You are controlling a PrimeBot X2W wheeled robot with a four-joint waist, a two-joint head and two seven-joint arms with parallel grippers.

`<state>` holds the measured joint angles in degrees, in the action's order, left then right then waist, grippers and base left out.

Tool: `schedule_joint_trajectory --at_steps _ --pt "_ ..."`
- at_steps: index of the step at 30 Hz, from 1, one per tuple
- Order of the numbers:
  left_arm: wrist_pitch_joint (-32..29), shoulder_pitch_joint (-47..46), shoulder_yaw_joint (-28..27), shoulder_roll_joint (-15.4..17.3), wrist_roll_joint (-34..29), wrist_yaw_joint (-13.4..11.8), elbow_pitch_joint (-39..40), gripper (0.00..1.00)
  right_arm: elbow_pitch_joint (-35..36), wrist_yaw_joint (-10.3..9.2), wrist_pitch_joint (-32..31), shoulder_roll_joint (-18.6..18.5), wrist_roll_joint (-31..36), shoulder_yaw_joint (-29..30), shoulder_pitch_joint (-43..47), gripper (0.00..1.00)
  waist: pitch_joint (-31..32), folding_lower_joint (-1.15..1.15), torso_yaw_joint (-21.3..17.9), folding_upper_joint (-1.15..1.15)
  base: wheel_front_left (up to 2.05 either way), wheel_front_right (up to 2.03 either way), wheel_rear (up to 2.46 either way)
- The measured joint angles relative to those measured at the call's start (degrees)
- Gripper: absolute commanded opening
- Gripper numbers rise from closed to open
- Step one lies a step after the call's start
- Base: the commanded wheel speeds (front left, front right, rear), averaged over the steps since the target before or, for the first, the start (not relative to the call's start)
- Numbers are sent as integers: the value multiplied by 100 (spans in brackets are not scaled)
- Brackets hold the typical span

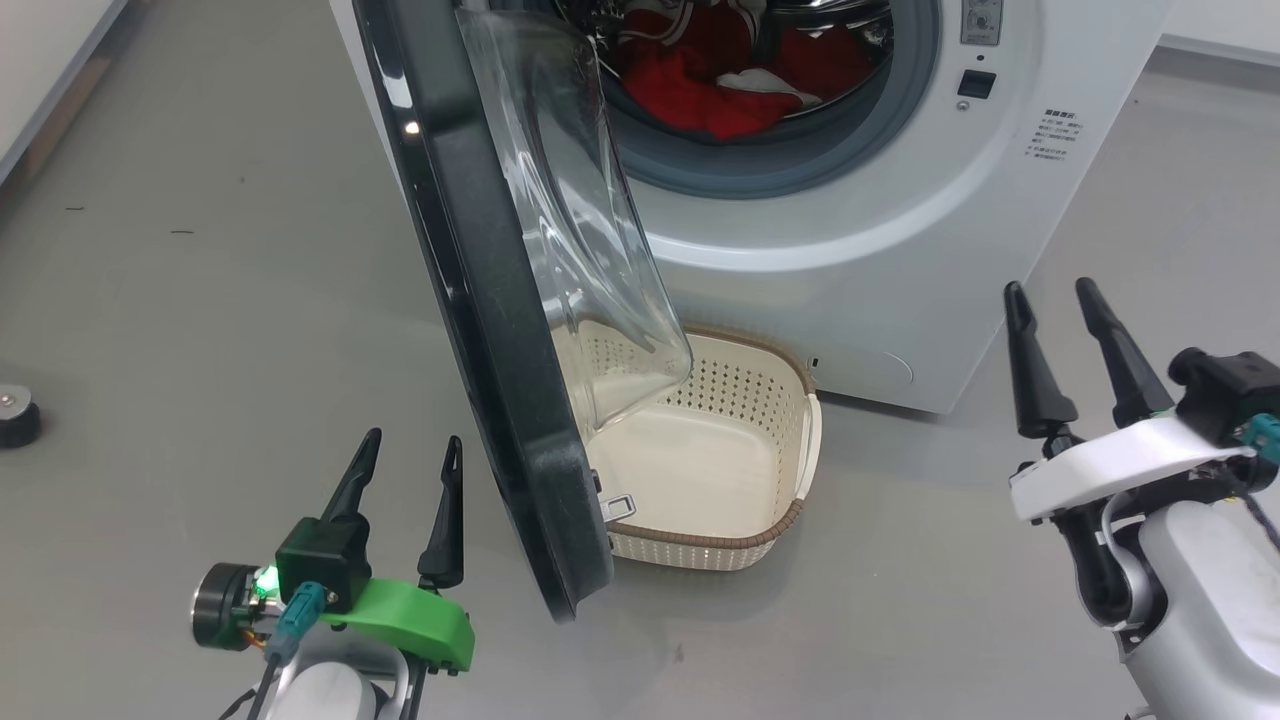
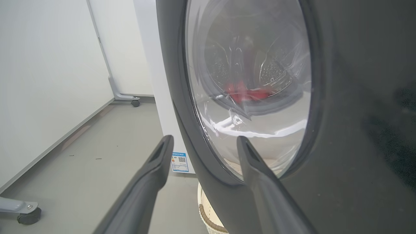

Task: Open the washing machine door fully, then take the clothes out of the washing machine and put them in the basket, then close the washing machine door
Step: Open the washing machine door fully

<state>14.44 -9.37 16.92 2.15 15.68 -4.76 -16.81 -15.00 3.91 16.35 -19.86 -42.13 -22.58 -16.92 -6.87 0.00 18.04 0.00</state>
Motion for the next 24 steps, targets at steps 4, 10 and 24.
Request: schedule_joint_trajectory --at_steps 4,10,24 --pt "0 2 1 0 0 -1 -5 100 -24 -223 -75 5 475 -76 1 100 9 0 2 0 0 0 0" --pt "0 7 1 0 0 -1 -12 100 105 -608 -144 233 1122 144 64 100 32 0 14 0 0 0 0" --pt "0 86 9 0 0 -1 -46 100 227 -813 -144 793 1674 492 702 100 92 0 26 0 0 0 0"
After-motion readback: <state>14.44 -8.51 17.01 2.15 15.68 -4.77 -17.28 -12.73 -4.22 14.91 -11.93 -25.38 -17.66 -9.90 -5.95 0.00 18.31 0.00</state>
